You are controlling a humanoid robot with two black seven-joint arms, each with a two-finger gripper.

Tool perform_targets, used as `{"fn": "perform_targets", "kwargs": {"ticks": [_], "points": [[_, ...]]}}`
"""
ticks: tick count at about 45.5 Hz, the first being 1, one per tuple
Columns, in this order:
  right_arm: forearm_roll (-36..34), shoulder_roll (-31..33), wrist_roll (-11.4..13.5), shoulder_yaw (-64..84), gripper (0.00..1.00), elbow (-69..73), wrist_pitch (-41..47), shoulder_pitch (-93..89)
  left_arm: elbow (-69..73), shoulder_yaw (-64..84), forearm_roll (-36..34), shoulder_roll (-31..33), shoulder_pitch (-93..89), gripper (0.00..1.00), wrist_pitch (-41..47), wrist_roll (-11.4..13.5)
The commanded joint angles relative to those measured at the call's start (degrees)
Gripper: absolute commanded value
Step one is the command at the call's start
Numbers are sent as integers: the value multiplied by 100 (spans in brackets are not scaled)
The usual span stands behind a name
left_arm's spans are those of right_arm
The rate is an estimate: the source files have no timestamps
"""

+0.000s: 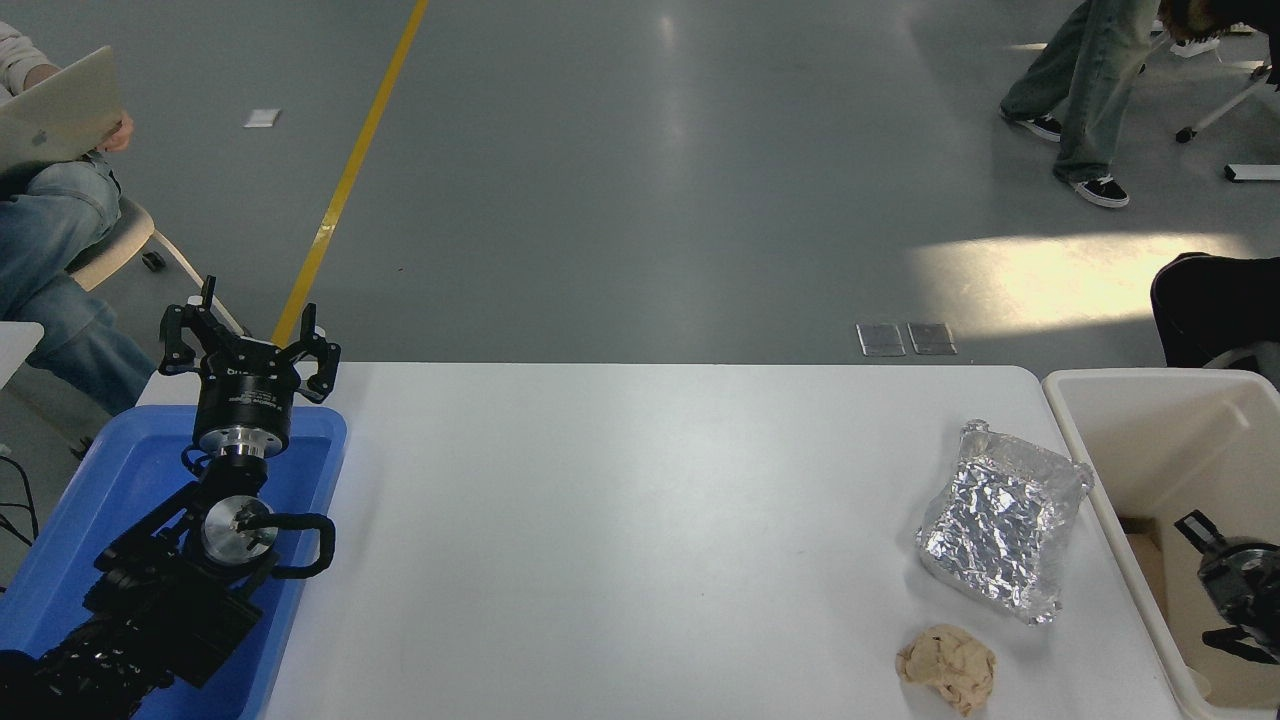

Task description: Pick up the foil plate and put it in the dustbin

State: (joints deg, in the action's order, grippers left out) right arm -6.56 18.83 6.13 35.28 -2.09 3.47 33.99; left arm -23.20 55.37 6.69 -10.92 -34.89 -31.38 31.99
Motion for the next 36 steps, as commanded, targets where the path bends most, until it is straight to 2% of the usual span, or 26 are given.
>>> {"fn": "perform_targets", "kwargs": {"ticks": [1, 6, 12, 16, 21, 24, 28, 35, 36], "points": [[32, 68, -50, 58, 0, 7, 329, 142, 0, 0, -1, -6, 0, 99, 1, 1], [24, 226, -173, 67, 0, 77, 637, 248, 0, 0, 8, 2, 0, 99, 1, 1], [23, 762, -296, 93, 0, 471, 787, 502, 0, 0, -1, 2, 0, 99, 1, 1], [58, 973, -323, 242, 0, 1156, 787, 915, 0, 0, -1, -6, 0, 99, 1, 1], [269, 1640, -323, 418, 0, 2499, 787, 1609, 0, 0, -1, 2, 0, 99, 1, 1], [532, 2167, -323, 444, 0, 3642, 770, 2232, 0, 0, -1, -6, 9, 99, -8, 1], [1226, 2818, -314, 444, 0, 4917, 761, 3023, 0, 0, -1, -6, 9, 99, 0, 1], [2387, 3390, -252, 725, 0, 6079, 805, 4184, 0, 0, -1, 2, 0, 99, 0, 1], [2457, 3417, -252, 848, 10, 6176, 805, 4360, 0, 0, -1, 2, 9, 99, -8, 1]]}}
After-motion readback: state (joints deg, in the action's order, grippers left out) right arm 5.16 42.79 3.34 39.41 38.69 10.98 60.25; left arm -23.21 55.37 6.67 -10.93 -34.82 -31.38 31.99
